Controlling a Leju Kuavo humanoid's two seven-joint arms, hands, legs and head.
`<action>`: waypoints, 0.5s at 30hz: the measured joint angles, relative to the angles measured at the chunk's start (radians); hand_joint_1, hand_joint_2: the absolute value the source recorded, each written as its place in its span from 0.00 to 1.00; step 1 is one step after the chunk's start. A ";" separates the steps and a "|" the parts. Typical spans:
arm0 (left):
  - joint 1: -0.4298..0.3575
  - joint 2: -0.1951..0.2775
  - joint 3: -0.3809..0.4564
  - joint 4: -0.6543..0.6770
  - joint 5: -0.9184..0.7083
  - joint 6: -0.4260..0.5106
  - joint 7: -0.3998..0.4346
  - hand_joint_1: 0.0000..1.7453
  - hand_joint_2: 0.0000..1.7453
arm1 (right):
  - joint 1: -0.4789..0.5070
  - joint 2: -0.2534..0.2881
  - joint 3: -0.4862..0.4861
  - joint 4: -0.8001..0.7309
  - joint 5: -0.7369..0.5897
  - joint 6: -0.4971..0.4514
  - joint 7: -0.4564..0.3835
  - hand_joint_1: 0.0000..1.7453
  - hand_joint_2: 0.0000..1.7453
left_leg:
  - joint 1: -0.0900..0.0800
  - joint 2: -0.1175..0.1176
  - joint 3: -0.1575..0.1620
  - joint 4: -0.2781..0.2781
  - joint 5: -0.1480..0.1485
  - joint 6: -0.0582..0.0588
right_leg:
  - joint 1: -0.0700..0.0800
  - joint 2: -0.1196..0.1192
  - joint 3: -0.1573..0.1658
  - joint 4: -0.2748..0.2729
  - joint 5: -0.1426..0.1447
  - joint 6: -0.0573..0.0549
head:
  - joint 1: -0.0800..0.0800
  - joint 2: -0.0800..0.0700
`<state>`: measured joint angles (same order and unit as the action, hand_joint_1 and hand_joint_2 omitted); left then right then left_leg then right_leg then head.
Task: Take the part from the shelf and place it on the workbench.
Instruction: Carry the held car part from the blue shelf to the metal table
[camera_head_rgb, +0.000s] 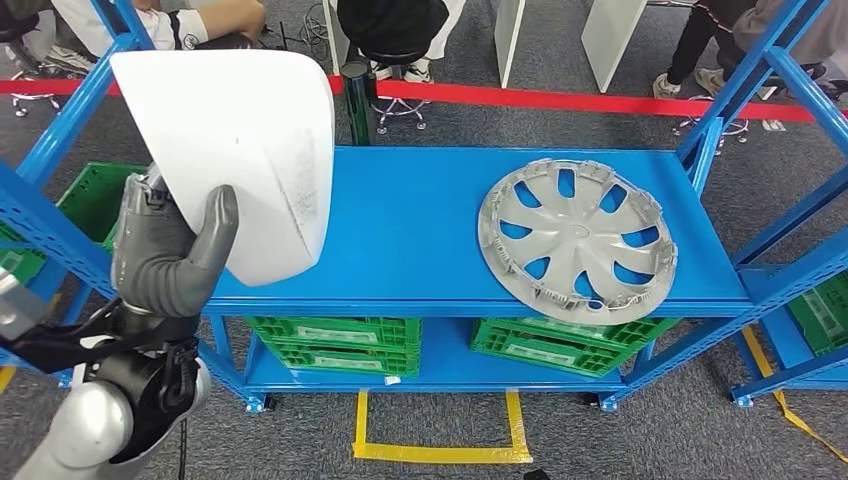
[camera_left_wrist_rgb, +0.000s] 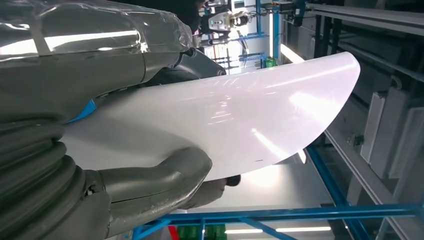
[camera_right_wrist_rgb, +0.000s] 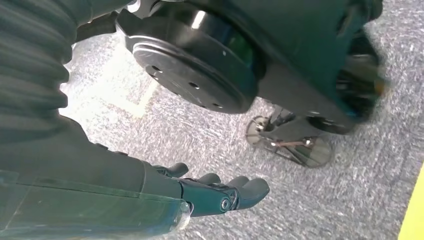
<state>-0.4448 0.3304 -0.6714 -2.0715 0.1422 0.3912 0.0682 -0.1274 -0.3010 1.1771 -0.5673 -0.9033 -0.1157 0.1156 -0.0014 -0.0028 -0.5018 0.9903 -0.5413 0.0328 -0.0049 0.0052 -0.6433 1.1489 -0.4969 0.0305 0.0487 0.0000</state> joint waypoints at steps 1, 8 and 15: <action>-0.001 0.000 0.000 -0.001 0.000 -0.001 0.000 1.00 1.00 | -0.001 -0.001 0.001 0.000 0.000 0.000 0.000 0.00 1.00 | -0.001 -0.001 -0.001 0.001 -0.001 -0.004 | 0.001 0.000 0.031 -0.064 0.024 -0.005 | 0.000 0.000; -0.006 0.001 0.001 -0.006 0.000 -0.003 0.000 1.00 1.00 | -0.015 -0.006 0.006 -0.008 -0.003 0.000 0.000 0.00 1.00 | -0.001 -0.001 -0.040 0.063 -0.051 -0.043 | -0.003 -0.002 0.064 -0.162 0.037 -0.040 | -0.009 0.000; -0.007 0.002 0.000 -0.006 0.001 -0.002 0.000 1.00 1.00 | -0.014 -0.005 0.008 -0.013 -0.003 0.002 0.000 0.00 1.00 | 0.023 0.005 -0.079 0.167 -0.051 -0.070 | -0.007 -0.004 0.051 -0.150 0.042 -0.037 | -0.028 0.000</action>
<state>-0.4522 0.3319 -0.6713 -2.0775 0.1433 0.3887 0.0687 -0.1418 -0.3057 1.1848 -0.5799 -0.9067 -0.1141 0.1156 0.0218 0.0023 -0.5810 1.1576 -0.5928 -0.0377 -0.0119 0.0016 -0.5924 0.9994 -0.4551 -0.0069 0.0209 0.0000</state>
